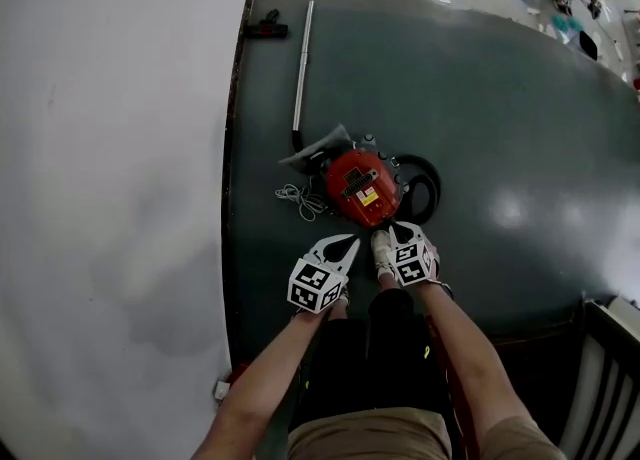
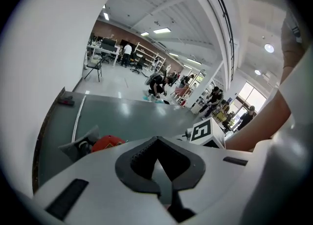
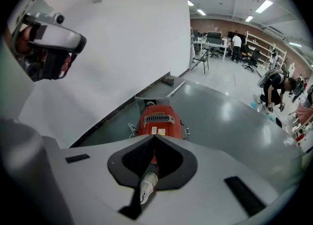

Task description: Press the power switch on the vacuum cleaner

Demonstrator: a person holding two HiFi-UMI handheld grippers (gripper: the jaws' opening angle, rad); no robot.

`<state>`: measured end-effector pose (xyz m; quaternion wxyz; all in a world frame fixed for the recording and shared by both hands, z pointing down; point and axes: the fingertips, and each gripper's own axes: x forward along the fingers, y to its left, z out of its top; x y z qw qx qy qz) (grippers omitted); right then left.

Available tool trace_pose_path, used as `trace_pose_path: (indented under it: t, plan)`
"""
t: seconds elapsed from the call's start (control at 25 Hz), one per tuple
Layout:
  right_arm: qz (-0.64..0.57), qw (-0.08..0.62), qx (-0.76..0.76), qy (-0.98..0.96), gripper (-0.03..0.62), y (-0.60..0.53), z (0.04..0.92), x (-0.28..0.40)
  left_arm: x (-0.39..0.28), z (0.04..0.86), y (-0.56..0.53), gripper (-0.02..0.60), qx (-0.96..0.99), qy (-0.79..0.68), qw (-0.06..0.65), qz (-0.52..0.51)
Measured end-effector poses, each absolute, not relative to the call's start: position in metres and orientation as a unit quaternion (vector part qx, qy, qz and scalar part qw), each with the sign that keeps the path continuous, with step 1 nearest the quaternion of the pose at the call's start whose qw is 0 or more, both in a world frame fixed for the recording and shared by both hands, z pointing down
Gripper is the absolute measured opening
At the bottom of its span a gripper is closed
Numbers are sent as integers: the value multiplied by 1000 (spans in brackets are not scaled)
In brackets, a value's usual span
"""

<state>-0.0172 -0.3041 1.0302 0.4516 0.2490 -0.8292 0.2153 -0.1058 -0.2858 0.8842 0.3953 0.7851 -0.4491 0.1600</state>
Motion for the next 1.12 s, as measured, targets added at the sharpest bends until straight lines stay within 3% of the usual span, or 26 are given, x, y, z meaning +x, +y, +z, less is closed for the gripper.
trace_pose_path:
  t: [0.6, 1.12]
  plan:
    - [161, 571, 159, -789, 9, -321, 1185, -43, -105, 1010, -293, 5, 761, -440, 416, 234]
    - [176, 612, 147, -757, 9, -313, 1232, -49, -128, 1049, -289, 5, 728, -463, 454, 221]
